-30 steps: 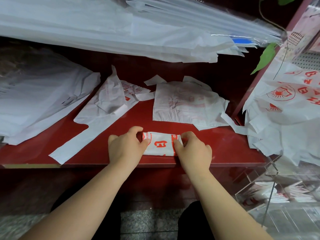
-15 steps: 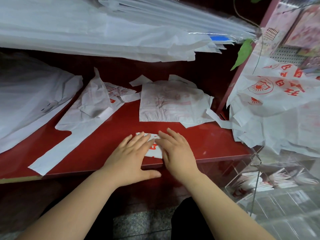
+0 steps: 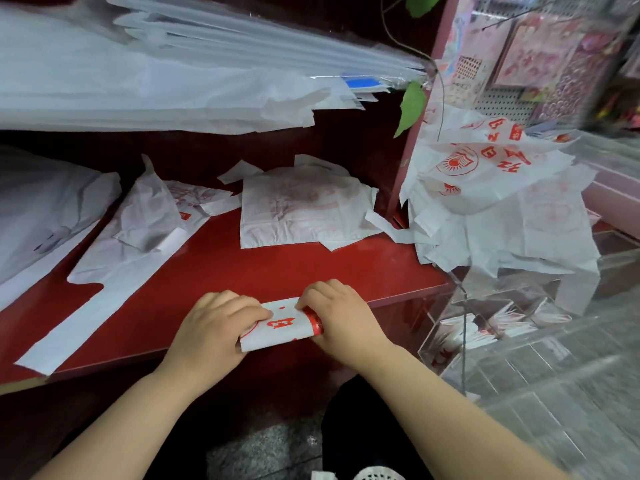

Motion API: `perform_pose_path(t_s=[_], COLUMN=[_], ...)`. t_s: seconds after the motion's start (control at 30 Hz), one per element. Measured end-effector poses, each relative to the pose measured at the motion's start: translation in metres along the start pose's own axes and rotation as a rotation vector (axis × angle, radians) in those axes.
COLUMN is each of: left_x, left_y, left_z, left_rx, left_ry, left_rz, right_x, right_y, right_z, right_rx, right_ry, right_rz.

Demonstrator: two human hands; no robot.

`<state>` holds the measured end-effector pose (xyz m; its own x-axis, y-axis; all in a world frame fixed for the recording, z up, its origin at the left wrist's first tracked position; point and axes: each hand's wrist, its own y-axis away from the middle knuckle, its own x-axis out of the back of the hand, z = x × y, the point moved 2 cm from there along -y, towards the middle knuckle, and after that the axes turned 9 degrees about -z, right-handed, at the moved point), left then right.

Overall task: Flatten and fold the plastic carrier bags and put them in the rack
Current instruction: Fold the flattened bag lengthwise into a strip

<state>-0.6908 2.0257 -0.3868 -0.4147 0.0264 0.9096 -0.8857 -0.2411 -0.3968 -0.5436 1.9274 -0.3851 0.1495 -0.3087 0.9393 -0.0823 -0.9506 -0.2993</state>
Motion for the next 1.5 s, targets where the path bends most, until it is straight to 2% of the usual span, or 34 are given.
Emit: perform_pose_path(t_s=[0.1, 0.2, 0.3, 0.47, 0.63, 0.87, 1.0, 1.07, 1.17, 1.27, 1.43, 1.5], left_x=[0.004, 0.013, 0.015, 0.003, -0.019, -0.063, -0.086, -0.097, -0.115, -0.131, -0.146, -0.149], left_y=[-0.004, -0.012, -0.029, -0.064, -0.107, -0.165, -0.194, -0.205, -0.219, -0.231, -0.243, -0.245], left_z=[0.010, 0.032, 0.060, 0.102, 0.147, 0.208, 0.236, 0.248, 0.261, 0.267, 0.268, 0.270], left_rx=[0.048, 0.268, 0.417, 0.448, 0.408, 0.320, 0.280, 0.259, 0.259, 0.282, 0.290, 0.276], left_ry=[0.199, 0.526, 0.753, 0.872, 0.892, 0.798, 0.705, 0.639, 0.574, 0.546, 0.503, 0.461], left_rz=[0.037, 0.094, 0.031, -0.167, -0.274, -0.311, -0.320, -0.333, -0.353, -0.376, -0.348, -0.337], right_x=[0.012, 0.026, 0.041, 0.057, 0.067, 0.085, 0.091, 0.092, 0.089, 0.082, 0.079, 0.077], right_y=[0.010, 0.028, 0.048, 0.084, 0.126, 0.186, 0.228, 0.240, 0.234, 0.215, 0.204, 0.206], right_z=[0.001, 0.010, 0.024, 0.054, 0.092, 0.164, 0.227, 0.252, 0.274, 0.283, 0.302, 0.307], right_rx=[-0.021, -0.160, -0.303, -0.465, -0.599, -0.728, -0.944, -0.996, -0.871, -0.755, -0.818, -0.804], right_ry=[-0.192, -0.501, -0.791, -0.995, -1.059, -0.953, -0.649, -0.445, -0.237, -0.125, -0.008, 0.042], right_rz=[-0.050, -0.031, 0.023, 0.060, 0.120, 0.271, 0.399, 0.362, 0.229, 0.055, -0.172, -0.201])
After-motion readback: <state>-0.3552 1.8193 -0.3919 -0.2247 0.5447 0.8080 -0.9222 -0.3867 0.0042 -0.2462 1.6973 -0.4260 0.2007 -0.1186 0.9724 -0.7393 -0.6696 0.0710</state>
